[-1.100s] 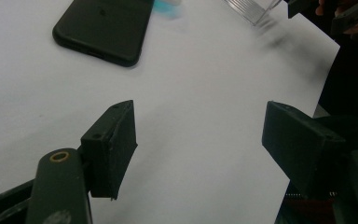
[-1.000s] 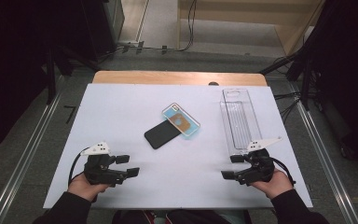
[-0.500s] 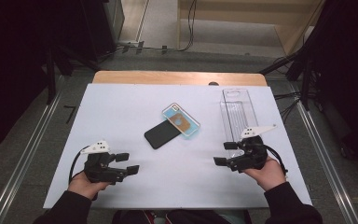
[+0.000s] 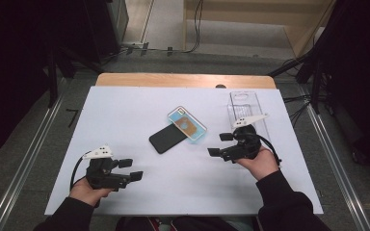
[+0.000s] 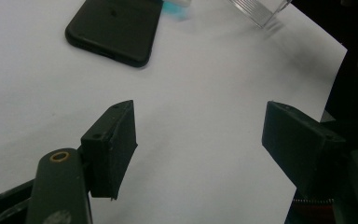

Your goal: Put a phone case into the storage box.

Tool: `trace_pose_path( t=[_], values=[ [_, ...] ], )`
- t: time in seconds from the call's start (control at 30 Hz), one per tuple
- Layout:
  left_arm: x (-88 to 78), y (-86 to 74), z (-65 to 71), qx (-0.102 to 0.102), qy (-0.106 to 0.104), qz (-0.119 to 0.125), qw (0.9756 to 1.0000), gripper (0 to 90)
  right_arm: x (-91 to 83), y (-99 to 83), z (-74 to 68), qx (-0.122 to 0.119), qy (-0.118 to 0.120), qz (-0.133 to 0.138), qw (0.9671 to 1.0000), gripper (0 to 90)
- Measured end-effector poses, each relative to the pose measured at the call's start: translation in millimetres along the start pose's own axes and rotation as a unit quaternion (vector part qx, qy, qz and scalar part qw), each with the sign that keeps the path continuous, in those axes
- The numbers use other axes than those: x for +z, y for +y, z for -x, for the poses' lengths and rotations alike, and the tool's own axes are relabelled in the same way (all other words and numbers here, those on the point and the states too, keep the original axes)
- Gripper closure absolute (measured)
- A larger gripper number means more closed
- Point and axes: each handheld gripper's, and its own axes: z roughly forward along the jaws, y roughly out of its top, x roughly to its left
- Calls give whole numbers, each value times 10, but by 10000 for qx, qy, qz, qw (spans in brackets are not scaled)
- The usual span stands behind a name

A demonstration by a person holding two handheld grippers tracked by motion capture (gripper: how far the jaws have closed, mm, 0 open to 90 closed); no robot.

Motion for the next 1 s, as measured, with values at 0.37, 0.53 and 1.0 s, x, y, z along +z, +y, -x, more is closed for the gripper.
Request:
trace_pose_path(
  t=[0.37, 0.53, 1.0],
  values=[
    [-6, -2, -1, -6, 19, 6, 10000, 262, 293, 228, 72, -11, 37, -180, 9998, 0],
    [-7, -4, -2, -23, 23, 6, 10000, 262, 389, 325, 113, 43, -84, -95, 9999, 0],
    [-12, -6, -3, -28, 4, 33, 10000, 262, 606, 557, 279, 75, -359, -20, 9993, 37]
  ],
)
